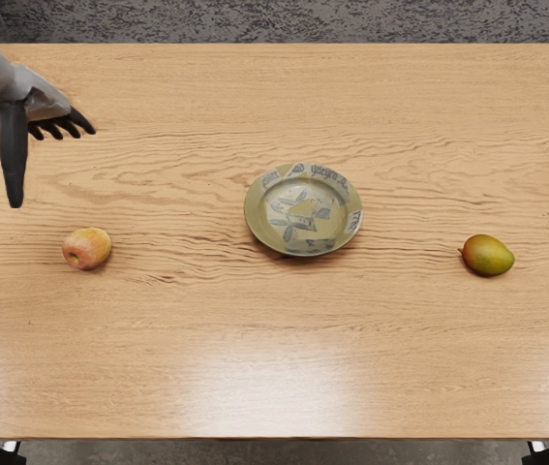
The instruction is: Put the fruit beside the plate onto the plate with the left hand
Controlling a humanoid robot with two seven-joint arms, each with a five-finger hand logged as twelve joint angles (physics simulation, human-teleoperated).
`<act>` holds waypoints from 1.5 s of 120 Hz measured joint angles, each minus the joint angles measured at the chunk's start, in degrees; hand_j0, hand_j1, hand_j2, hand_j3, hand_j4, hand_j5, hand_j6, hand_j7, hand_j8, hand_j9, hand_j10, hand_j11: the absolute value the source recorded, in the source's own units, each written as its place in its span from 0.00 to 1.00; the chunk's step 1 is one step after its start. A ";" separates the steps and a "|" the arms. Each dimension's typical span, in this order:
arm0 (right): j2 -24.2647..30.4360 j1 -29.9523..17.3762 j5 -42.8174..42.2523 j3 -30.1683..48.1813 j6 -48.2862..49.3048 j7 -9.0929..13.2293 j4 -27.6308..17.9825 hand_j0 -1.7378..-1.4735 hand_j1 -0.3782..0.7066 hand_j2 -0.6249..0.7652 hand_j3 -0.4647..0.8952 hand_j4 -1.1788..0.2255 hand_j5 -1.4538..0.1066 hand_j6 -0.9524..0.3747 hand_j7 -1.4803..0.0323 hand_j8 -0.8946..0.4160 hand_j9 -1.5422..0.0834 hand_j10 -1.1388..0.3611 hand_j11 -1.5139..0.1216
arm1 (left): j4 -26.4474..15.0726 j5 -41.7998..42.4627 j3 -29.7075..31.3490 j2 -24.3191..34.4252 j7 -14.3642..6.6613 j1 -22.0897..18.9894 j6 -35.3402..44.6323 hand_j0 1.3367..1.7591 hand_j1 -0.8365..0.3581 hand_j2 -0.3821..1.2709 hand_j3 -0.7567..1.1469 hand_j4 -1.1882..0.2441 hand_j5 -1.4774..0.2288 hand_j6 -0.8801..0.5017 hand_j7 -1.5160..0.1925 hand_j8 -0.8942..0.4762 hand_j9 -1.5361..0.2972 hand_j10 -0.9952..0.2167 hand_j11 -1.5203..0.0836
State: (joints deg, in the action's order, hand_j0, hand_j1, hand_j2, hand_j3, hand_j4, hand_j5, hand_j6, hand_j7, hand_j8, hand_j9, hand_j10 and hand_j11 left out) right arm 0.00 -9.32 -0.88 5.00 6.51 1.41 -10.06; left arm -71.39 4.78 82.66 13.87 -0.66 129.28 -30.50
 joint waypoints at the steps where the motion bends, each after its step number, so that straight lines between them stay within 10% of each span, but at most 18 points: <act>1: 0.00 0.00 0.00 0.00 0.00 0.00 0.00 0.30 0.04 0.45 0.34 0.83 0.92 0.71 0.97 0.67 0.94 0.75 0.91 | -0.57 0.72 0.61 -0.83 -0.21 0.00 0.74 0.76 0.99 0.23 0.40 0.83 0.86 0.63 0.88 0.65 0.83 0.82 0.94; 19: 0.00 0.00 0.00 -0.01 0.00 0.00 0.01 0.30 0.04 0.45 0.34 0.83 0.92 0.71 0.97 0.67 0.94 0.75 0.91 | -7.72 17.00 5.10 -13.30 -4.90 -6.51 24.33 0.76 0.99 0.23 0.40 0.83 0.86 0.63 0.88 0.65 0.84 0.82 0.94; 38: 0.00 0.00 0.00 0.01 0.00 0.00 0.01 0.30 0.04 0.45 0.34 0.83 0.92 0.71 0.97 0.67 0.94 0.75 0.91 | -9.35 23.23 4.27 -13.87 -5.98 -12.60 39.20 0.76 0.99 0.23 0.40 0.83 0.86 0.64 0.89 0.65 0.84 0.82 0.95; 180: 0.00 0.00 0.00 0.01 0.00 0.00 0.02 0.30 0.04 0.45 0.34 0.83 0.92 0.71 0.97 0.67 0.94 0.75 0.91 | -17.97 32.65 -5.34 -13.87 -6.09 -19.09 62.18 0.76 0.91 0.24 0.40 0.77 0.80 0.58 0.82 0.59 0.78 0.75 0.88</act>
State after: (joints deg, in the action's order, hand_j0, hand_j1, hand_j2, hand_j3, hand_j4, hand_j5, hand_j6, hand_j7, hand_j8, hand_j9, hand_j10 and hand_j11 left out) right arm 0.00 -9.32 -0.88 5.01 6.50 1.41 -10.03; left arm -89.36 37.43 77.33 0.00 -6.75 110.19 31.68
